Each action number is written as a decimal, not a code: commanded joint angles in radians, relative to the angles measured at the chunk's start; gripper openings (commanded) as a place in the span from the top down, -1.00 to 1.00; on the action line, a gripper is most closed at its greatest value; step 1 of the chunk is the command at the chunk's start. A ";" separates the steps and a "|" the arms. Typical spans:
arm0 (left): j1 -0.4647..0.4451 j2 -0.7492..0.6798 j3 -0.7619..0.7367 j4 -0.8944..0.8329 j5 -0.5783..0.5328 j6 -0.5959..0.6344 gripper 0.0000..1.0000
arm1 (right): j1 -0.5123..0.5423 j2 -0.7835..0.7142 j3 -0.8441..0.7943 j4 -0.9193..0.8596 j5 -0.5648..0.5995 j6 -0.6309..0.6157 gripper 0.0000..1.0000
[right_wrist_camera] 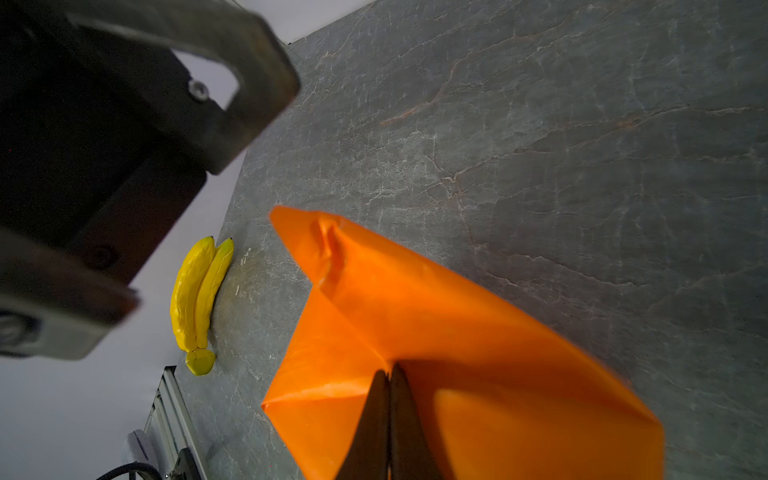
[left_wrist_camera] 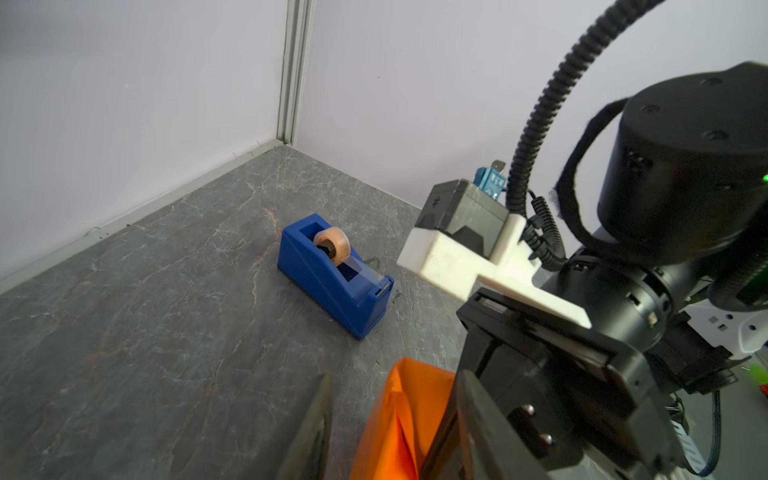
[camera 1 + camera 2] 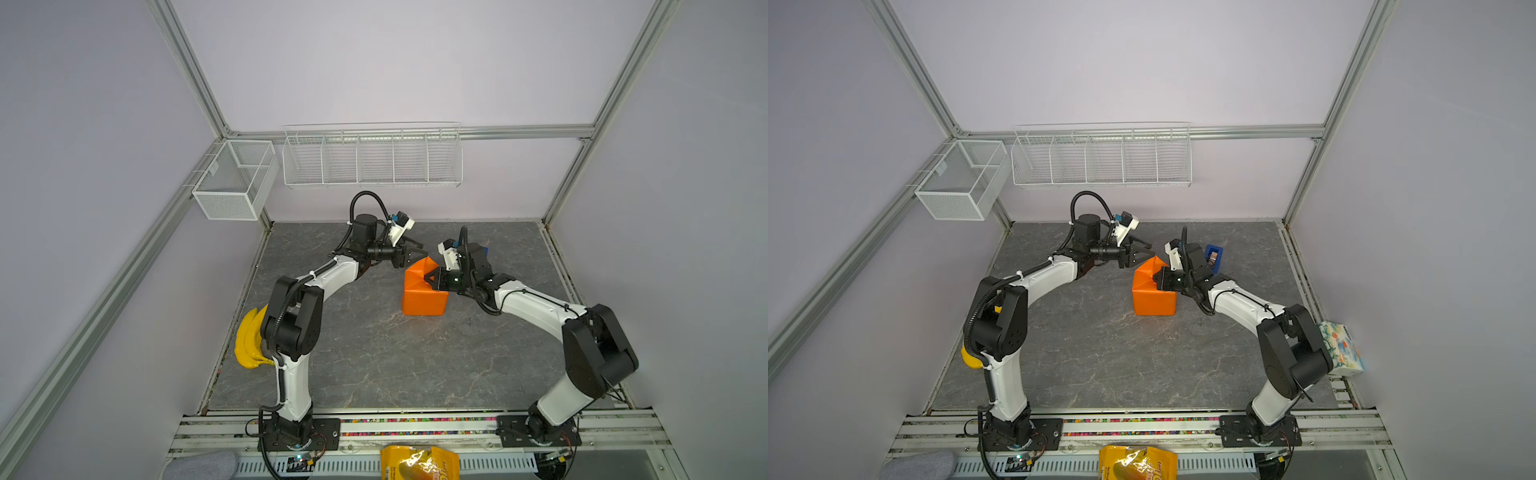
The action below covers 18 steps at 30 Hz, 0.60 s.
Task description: Wrap the gift box in paper
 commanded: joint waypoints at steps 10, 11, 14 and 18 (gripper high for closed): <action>-0.018 0.061 0.066 -0.034 0.062 0.004 0.22 | 0.004 0.007 -0.019 -0.117 0.006 -0.016 0.87; -0.018 0.063 0.068 -0.037 0.060 0.004 0.29 | 0.004 0.007 -0.019 -0.116 0.006 -0.015 0.87; -0.018 0.064 0.073 -0.045 0.060 0.005 0.38 | 0.004 0.006 -0.021 -0.117 0.005 -0.016 0.87; -0.018 0.065 0.076 -0.053 0.057 0.009 0.36 | 0.004 0.002 -0.020 -0.119 0.006 -0.017 0.87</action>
